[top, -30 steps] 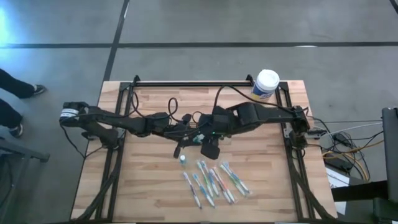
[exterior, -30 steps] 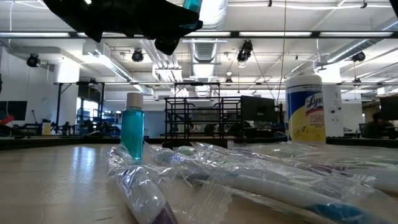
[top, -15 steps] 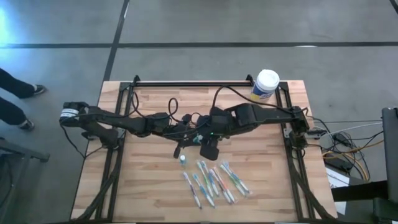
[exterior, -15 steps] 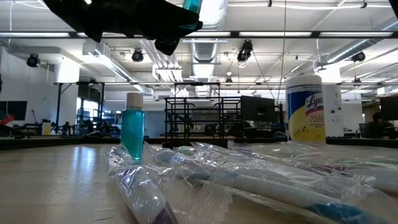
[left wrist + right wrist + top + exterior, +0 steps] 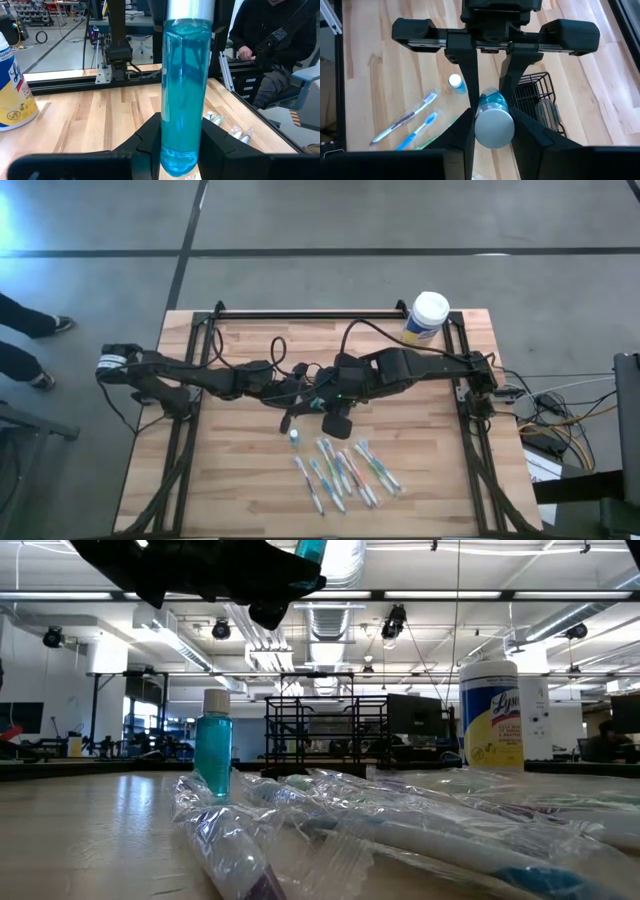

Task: Pick & Place toothbrushing station
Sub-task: Put the bottom blue mouthwash bottle into the black wire organizer

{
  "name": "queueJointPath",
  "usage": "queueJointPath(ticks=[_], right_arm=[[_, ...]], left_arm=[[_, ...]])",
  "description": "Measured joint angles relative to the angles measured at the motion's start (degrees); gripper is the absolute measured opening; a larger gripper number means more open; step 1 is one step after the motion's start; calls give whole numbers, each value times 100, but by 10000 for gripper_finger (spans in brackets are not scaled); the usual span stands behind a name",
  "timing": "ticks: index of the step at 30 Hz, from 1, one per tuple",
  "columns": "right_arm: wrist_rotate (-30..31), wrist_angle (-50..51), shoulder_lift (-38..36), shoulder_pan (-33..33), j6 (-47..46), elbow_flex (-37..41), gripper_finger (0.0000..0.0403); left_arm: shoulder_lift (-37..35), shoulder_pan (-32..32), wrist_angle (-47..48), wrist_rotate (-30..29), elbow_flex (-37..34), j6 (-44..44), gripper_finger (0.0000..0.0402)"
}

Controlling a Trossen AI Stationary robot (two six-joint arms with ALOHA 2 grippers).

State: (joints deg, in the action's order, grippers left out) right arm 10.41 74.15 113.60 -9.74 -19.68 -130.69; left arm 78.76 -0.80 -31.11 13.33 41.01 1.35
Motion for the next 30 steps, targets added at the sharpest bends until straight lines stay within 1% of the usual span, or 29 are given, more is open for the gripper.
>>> queueJointPath(ticks=[3,6,17,20,25,30], right_arm=[[-2,-51,0,0,39,0,89],[-4,-67,0,1,74,0,89],[-20,-96,0,9,144,0,89],[-20,-28,0,9,141,0,89],[-22,48,0,-9,125,0,89],[-24,51,0,-13,125,0,89]], left_arm=[[0,0,-10,19,0,7,90],[0,0,-24,30,0,14,102],[-23,-7,-20,106,0,21,198],[-133,-7,143,104,0,17,226],[-612,-2,737,-2,0,41,259],[-1472,0,1879,-36,0,110,268]])
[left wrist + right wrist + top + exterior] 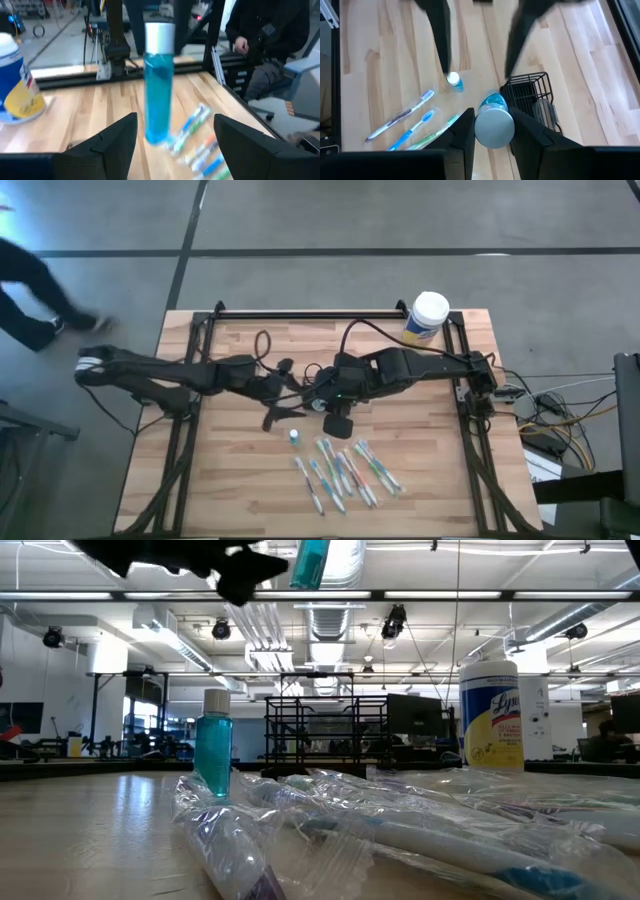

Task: Pick & Place toothbrushing station
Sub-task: Put the bottom blue mouthwash bottle into the black wire organizer

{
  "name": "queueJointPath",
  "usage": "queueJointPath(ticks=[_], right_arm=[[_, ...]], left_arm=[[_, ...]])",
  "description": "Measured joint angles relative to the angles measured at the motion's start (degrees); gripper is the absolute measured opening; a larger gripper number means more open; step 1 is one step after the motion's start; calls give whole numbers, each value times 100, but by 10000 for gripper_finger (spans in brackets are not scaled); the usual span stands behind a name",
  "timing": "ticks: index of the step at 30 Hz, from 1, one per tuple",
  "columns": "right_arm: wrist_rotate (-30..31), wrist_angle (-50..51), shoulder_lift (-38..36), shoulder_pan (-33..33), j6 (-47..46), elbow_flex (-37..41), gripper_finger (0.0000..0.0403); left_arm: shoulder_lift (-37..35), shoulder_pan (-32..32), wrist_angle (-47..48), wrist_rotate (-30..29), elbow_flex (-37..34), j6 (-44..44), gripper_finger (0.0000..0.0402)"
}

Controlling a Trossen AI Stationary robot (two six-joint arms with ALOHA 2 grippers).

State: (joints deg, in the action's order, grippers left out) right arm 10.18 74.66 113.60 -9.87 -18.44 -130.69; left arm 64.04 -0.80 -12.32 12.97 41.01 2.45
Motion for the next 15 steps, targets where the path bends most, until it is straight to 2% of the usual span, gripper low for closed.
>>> queueJointPath(ticks=[4,7,11,15], right_arm=[[-1,6,0,-7,13,0,89],[-3,6,0,-28,45,0,89],[-3,8,0,-39,92,0,89],[-4,9,-2,-48,132,0,89]], left_arm=[[-826,0,1141,-153,-1,6,266],[-1411,-4,1621,-468,-160,-2,265],[-2238,-4,1450,-1041,-756,-158,248],[-3079,-2,940,-1535,-1583,-390,208]])
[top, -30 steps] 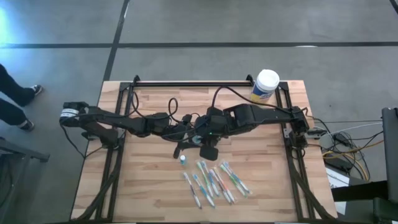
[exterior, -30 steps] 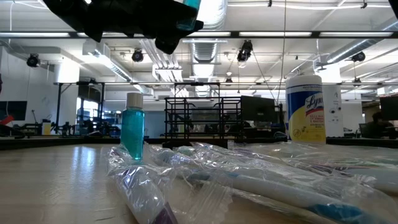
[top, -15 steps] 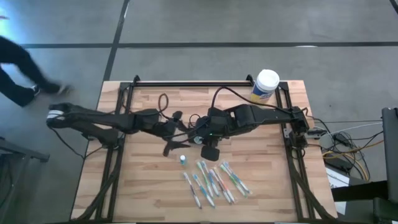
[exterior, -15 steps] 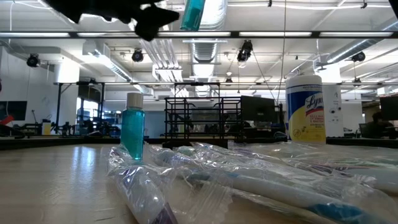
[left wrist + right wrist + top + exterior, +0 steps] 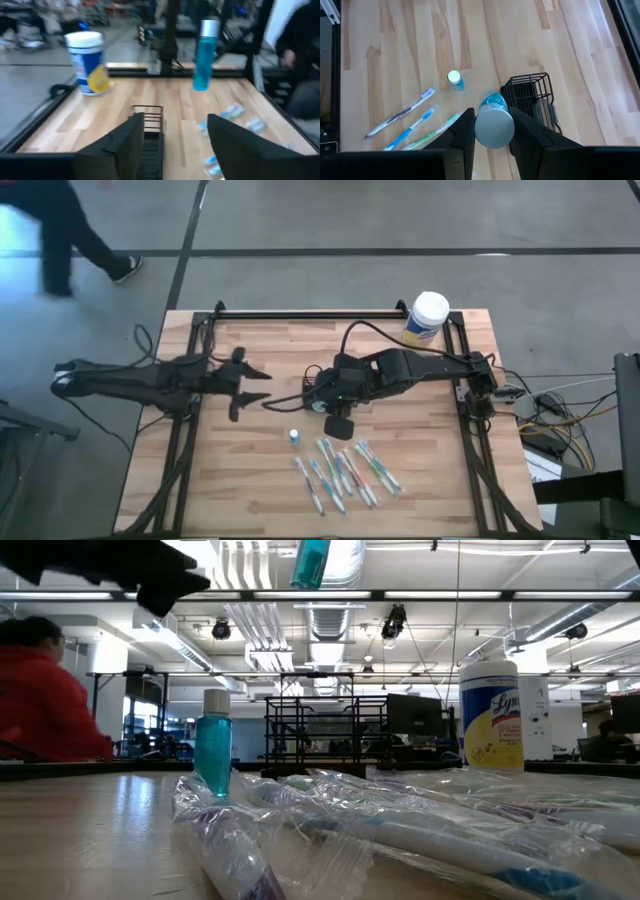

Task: Pick & Place toothbrushing station
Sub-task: Put the bottom blue mouthwash bottle into the black wire organizer

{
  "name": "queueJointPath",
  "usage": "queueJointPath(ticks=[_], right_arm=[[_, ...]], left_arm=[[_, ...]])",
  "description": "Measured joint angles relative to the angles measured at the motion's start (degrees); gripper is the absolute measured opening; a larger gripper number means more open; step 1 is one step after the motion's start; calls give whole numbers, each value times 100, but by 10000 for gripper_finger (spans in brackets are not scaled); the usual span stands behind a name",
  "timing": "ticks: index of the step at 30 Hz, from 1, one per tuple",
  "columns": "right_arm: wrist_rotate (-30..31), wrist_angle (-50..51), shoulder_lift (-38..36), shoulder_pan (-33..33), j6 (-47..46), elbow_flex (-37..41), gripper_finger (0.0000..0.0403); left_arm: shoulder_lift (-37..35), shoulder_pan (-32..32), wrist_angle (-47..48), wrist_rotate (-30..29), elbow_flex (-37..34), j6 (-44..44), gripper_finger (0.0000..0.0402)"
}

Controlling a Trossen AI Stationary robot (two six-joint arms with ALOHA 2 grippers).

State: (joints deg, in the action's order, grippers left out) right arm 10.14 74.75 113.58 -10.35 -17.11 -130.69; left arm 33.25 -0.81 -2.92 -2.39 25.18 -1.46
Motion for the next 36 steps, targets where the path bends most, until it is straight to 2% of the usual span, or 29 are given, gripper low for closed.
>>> queueJointPath(ticks=[3,8,9,19,25,36], right_arm=[[-4,-1,0,-12,47,0,89],[-17,-1,0,-16,110,0,89],[-17,-1,0,-16,126,0,89],[-17,-3,-4,-31,258,0,89],[-145,-3,-4,-29,464,0,92],[-170,53,-7,175,764,0,91]], left_arm=[[-548,-3,-342,4,-602,-106,153],[-1247,-5,-630,51,-1336,-364,30],[-1368,-5,-634,61,-1434,-373,16],[-2096,-5,-681,53,-2052,-70,4],[-2437,-5,-630,-417,-2464,182,2],[-2567,-5,-384,-470,-2469,112,9]])
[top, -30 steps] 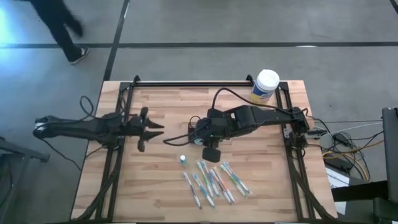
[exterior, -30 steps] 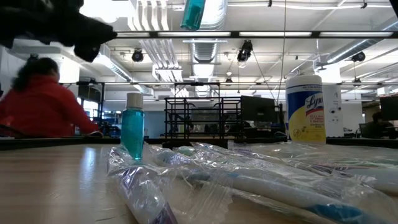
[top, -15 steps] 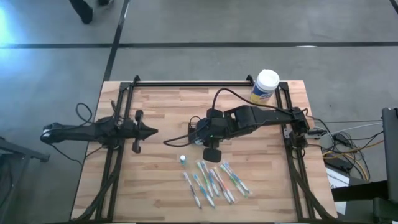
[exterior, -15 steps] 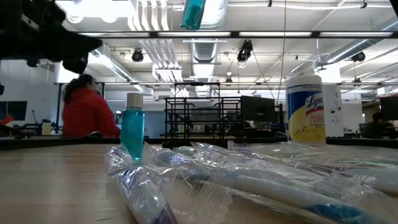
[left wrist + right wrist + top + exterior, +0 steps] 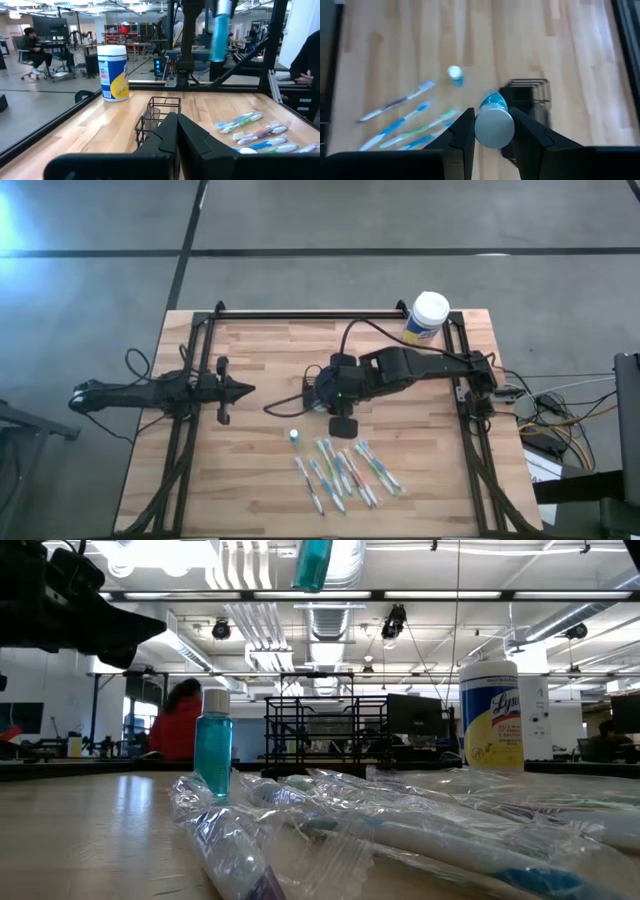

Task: Pick & Place toothbrushing station
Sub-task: Put the bottom blue mouthwash bottle into the black wire organizer

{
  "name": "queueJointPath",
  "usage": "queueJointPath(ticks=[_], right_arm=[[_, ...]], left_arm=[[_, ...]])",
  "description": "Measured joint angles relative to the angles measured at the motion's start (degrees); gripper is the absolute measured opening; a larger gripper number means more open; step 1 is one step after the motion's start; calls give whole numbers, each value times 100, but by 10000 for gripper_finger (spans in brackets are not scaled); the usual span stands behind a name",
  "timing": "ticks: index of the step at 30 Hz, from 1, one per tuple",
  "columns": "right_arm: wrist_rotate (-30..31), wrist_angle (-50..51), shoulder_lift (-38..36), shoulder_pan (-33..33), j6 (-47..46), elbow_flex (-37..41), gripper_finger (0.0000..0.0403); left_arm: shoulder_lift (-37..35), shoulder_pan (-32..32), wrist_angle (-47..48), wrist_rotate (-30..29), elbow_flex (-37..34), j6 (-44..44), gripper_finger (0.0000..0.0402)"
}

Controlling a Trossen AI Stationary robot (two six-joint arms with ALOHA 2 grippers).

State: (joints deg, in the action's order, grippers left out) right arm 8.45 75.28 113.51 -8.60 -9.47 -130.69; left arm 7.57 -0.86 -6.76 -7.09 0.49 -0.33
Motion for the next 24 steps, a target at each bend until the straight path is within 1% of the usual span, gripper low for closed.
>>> queueJointPath(ticks=[6,13,17,19,21,24], right_arm=[[-120,247,43,477,337,48,90],[-142,399,379,923,1033,107,90],[-146,427,574,975,1562,143,90],[-290,380,627,975,1820,149,90],[-500,297,627,975,1937,166,90],[-586,192,627,975,2019,220,90]], left_arm=[[4,0,19,31,-2,-196,9],[4,0,198,45,-4,-210,13],[10,-6,327,49,-7,-239,12],[33,-4,333,62,-7,-244,11],[39,-4,344,81,-9,-242,12],[63,-4,356,97,-9,-183,13]])
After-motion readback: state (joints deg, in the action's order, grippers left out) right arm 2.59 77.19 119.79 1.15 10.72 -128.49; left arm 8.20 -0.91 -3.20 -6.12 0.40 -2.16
